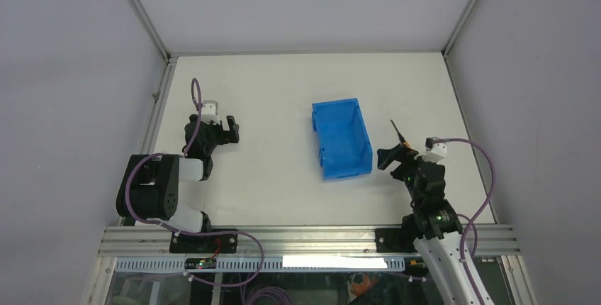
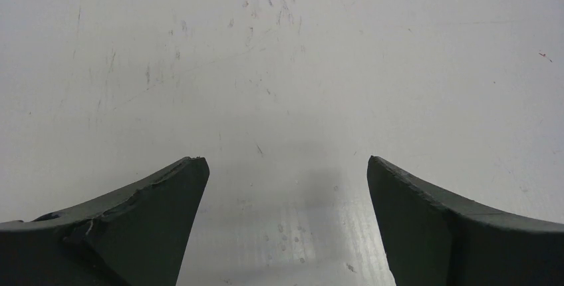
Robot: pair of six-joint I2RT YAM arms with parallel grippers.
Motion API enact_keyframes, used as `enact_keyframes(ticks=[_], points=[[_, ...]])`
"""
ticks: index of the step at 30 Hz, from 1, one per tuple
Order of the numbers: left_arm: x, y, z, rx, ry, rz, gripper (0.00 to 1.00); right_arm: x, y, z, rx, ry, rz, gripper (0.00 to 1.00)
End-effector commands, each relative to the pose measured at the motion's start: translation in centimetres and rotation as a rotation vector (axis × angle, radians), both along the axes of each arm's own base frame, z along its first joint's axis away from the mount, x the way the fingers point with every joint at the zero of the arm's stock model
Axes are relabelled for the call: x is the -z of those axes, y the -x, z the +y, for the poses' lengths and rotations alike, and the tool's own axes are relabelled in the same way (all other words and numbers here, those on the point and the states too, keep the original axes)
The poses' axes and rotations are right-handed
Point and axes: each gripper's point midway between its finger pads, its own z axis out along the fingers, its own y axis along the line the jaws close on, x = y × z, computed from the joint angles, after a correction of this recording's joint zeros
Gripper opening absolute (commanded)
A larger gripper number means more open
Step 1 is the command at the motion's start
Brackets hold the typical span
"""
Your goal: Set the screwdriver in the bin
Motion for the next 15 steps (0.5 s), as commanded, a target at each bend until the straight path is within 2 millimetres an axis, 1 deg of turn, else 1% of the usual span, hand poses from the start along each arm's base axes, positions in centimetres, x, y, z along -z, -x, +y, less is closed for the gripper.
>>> enact_keyframes(ticks=[1, 4, 5, 10, 13, 14, 15], points=[[-2.3, -1.4, 0.0, 0.004, 0.014, -0.088, 0.99, -3.8, -1.2, -0.5, 0.059, -0.036, -0.089, 0.99], [-2.4, -1.4, 0.0, 0.004, 0.014, -0.09, 0.99, -5.8, -1.5, -0.7, 0.061, -0.022, -0.126, 0.99], [-2.4, -1.4, 0.0, 0.004, 0.014, -0.09, 0.99, -6.1, -1.5, -0.7, 0.056, -0.012, -0.13, 0.99], [-2.4, -1.4, 0.0, 0.004, 0.014, -0.089, 0.99, -9.9, -1.4, -0.1, -0.004, 0.031, -0.217, 0.99], [-2.4, -1.4, 0.0, 0.004, 0.014, -0.09, 0.99, -12.6, -1.4, 0.0, -0.042, 0.089, -0.255, 0.99], [-2.4, -1.4, 0.0, 0.004, 0.014, -0.089, 0.99, -14.3, -1.4, -0.5, -0.023, 0.12, -0.265, 0.99], [-2.4, -1.4, 0.0, 0.004, 0.014, -0.091, 0.99, -15.3, -1.6, -1.1, -0.001, 0.161, -0.242, 0.99]])
